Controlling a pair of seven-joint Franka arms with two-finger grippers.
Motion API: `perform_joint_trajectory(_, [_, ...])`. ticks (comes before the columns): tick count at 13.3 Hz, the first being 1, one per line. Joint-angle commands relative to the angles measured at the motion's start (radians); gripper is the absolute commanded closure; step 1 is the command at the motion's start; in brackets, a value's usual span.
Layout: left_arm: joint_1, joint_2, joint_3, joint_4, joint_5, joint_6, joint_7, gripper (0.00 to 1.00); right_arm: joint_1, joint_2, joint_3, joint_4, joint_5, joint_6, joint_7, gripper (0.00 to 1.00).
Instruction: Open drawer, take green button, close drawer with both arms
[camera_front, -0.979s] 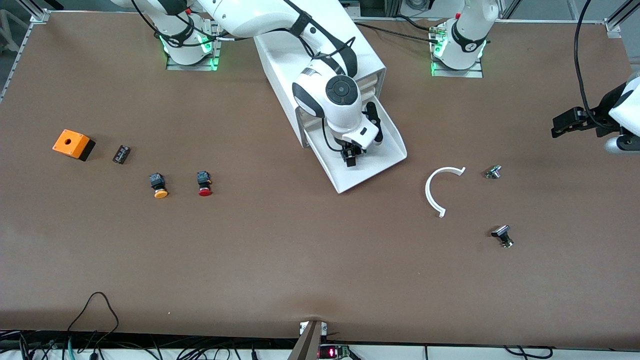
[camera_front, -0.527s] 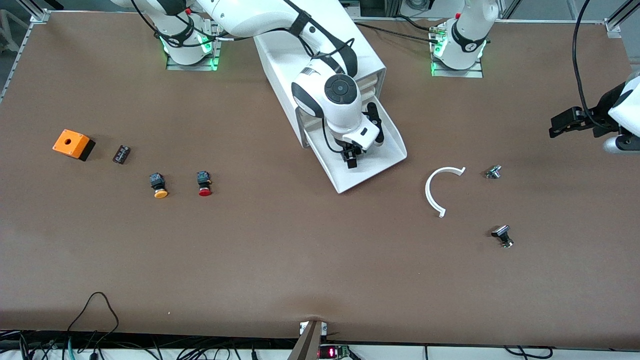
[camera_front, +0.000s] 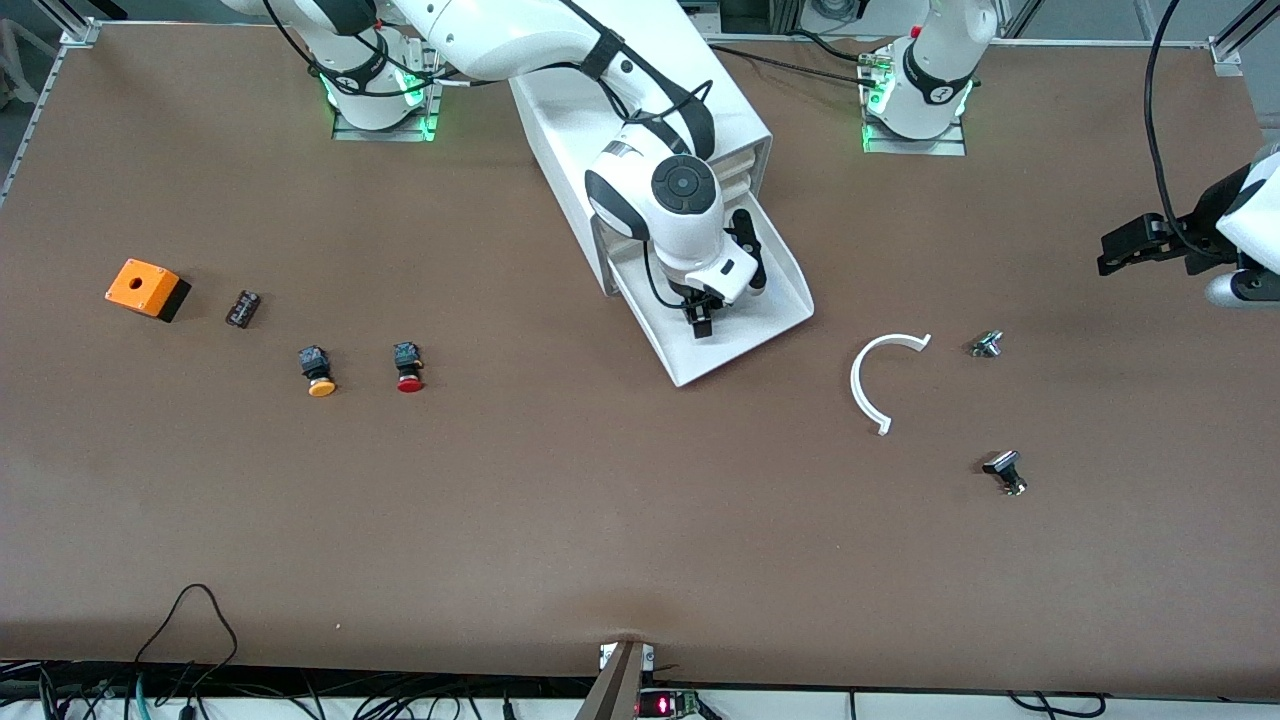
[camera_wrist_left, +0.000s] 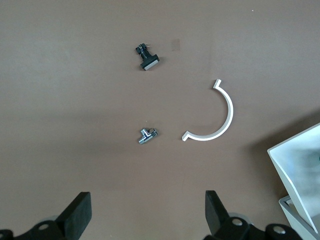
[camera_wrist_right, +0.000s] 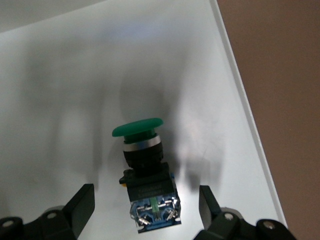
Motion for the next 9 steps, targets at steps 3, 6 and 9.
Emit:
perform_joint_trajectory(3, [-0.007,-0.012,0.001,-0.006,-0.018,-0.003,-0.008,0.00,0.014,0.020,0.010,0.027,-0.076,0.020,-0.006,0.48])
perform_joint_trajectory(6, [-0.007,-0.012,0.001,-0.004,-0.018,-0.003,-0.008,0.00,0.015,0.017,0.010,0.027,-0.077,0.019,-0.001,0.60])
perform_joint_trajectory(9, [-0.007,-0.012,0.001,-0.006,-0.024,-0.003,-0.007,0.00,0.026,0.009,0.010,0.029,-0.077,0.010,0.010,0.70])
